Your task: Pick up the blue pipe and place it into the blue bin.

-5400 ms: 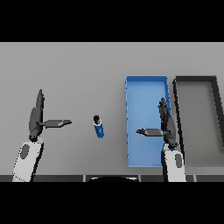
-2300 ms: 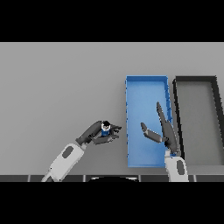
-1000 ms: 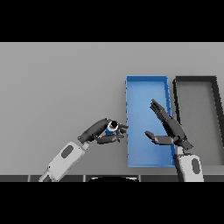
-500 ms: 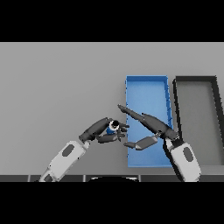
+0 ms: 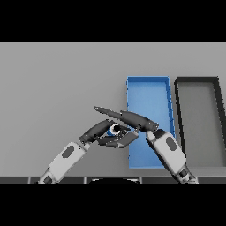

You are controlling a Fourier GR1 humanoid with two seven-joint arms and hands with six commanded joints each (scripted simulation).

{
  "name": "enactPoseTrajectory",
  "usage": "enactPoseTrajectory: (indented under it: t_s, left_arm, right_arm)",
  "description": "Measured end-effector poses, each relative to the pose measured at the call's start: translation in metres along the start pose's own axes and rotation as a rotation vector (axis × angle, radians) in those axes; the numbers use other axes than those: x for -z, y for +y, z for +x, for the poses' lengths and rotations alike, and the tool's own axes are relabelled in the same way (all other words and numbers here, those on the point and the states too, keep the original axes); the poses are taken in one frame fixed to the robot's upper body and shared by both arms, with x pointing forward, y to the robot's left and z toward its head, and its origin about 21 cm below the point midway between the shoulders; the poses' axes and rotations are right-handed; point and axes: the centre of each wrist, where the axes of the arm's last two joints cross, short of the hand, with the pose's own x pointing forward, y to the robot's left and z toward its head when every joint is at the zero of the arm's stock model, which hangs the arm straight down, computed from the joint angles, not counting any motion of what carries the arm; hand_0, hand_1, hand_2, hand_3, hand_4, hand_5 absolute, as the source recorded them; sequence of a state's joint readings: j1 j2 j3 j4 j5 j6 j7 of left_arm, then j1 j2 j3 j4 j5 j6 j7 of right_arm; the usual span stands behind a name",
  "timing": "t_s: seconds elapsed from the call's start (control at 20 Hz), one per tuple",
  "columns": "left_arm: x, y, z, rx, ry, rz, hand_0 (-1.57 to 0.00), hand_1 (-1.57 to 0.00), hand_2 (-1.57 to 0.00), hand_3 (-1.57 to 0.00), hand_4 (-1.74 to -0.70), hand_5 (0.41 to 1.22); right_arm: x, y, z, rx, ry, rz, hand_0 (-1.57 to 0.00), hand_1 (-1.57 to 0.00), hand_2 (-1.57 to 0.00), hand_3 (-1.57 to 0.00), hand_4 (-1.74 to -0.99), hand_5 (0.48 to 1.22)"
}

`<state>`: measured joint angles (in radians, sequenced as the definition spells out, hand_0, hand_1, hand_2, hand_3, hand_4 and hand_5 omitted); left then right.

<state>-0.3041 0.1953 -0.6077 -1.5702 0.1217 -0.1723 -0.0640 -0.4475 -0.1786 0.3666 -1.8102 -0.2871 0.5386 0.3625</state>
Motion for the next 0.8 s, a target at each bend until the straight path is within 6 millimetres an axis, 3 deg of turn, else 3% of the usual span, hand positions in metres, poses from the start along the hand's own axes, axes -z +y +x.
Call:
enactPoseTrajectory:
  t_s: [0.05, 0.15, 0.25, 0.3, 0.4, 0.5, 0.65, 0.8]
  left_arm:
    - [-0.001, 0.003, 0.000, -0.018, 0.006, 0.004, -1.57, -1.57, -1.57, -1.48, -1.74, 1.221]
    - [-0.001, 0.005, -0.004, 0.007, 0.014, -0.003, -1.18, -1.08, -1.06, -1.03, -1.68, 1.221]
    - [-0.002, 0.005, -0.003, 0.089, 0.149, -0.079, -0.82, -0.71, -0.68, -0.66, -1.48, 1.221]
    - [-0.001, 0.005, -0.001, 0.106, 0.172, -0.070, -0.78, -0.71, -0.69, -0.58, -1.53, 1.221]
    - [0.000, 0.006, 0.001, 0.101, 0.129, -0.028, -1.06, -1.02, -0.97, -0.94, -1.61, 1.221]
    - [-0.005, 0.004, -0.005, 0.047, 0.111, -0.014, -1.25, -1.22, -1.12, -1.17, -1.66, 1.221]
    - [-0.001, 0.002, -0.004, -0.023, 0.083, 0.008, -1.40, -1.39, -1.31, -1.36, -1.70, 1.221]
    - [-0.003, 0.002, -0.002, -0.038, 0.070, 0.012, -1.49, -1.48, -1.39, -1.46, -1.72, 1.221]
  right_arm:
    - [0.002, -0.001, -0.001, 0.003, -0.010, 0.016, -0.05, -0.08, -0.10, -0.05, -1.245, 0.506]
    - [0.013, -0.003, 0.005, 0.001, -0.016, 0.046, -0.35, -0.38, -0.38, -0.30, -1.335, 0.507]
    - [0.022, 0.001, 0.004, -0.012, 0.002, 0.090, -0.72, -0.70, -0.74, -0.63, -1.430, 0.522]
    - [0.026, -0.001, 0.003, -0.018, -0.011, 0.097, -0.89, -0.87, -0.91, -0.77, -1.486, 0.550]
    - [0.032, 0.001, 0.006, 0.028, -0.062, 0.138, -1.13, -1.12, -1.14, -0.96, -1.562, 0.666]
    - [0.033, 0.003, 0.002, 0.081, -0.054, 0.157, -1.29, -1.29, -1.30, -1.18, -1.495, 0.826]
    - [0.034, 0.004, -0.004, 0.112, -0.154, 0.137, -1.43, -1.42, -1.43, -1.37, -1.441, 1.019]
    - [0.033, 0.006, 0.003, 0.008, -0.163, 0.148, -1.50, -1.50, -1.50, -1.47, -1.465, 1.118]
